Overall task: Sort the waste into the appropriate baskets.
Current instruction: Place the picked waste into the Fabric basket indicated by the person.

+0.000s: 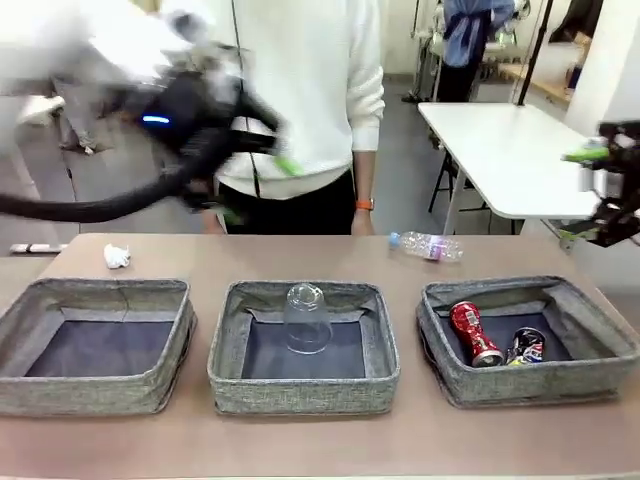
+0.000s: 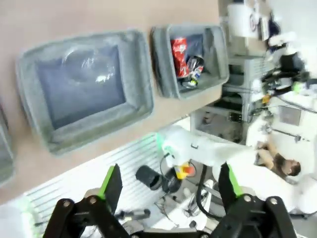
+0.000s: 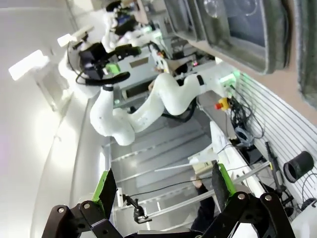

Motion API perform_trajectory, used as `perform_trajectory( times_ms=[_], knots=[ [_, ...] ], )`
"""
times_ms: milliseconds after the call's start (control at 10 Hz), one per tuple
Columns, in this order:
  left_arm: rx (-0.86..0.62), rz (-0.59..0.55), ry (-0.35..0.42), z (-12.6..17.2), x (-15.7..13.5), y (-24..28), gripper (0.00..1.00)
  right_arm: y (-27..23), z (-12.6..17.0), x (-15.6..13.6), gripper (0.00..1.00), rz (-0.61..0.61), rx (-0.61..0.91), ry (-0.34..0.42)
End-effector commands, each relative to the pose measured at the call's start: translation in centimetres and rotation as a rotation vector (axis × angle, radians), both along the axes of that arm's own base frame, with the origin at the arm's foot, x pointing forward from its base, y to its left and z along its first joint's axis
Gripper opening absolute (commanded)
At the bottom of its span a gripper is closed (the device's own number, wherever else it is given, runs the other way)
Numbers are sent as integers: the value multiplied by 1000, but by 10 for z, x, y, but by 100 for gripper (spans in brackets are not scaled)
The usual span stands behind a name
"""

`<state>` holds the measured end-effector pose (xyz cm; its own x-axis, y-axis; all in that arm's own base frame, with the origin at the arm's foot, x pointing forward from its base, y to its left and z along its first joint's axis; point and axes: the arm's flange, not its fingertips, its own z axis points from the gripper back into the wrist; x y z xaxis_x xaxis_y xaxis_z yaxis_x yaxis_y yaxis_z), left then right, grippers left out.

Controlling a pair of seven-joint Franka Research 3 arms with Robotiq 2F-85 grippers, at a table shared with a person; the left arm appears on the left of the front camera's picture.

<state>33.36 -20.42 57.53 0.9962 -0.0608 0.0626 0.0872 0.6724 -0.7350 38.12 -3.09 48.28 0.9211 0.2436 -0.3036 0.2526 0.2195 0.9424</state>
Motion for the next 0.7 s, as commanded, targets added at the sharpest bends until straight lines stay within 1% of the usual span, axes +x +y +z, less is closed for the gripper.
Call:
perform_trajectory(
  times_ms=[0,100,200,400,500,600],
  knots=[
    [10,105,101,-10,-20,74,100,29,-8,7,100,7,31,-9],
    [-121,129,82,-13,-38,119,100,44,-12,11,100,10,65,-31],
    [-136,166,75,-16,-54,137,100,47,-12,13,100,3,106,-40],
    [-294,247,-26,-35,-90,171,100,34,-11,18,100,-58,87,-76],
    [-341,326,9,-58,-107,185,100,15,-6,17,100,-93,89,-84],
    [-393,383,27,-83,-124,197,100,-2,-2,15,100,-126,100,-91]
  ],
)
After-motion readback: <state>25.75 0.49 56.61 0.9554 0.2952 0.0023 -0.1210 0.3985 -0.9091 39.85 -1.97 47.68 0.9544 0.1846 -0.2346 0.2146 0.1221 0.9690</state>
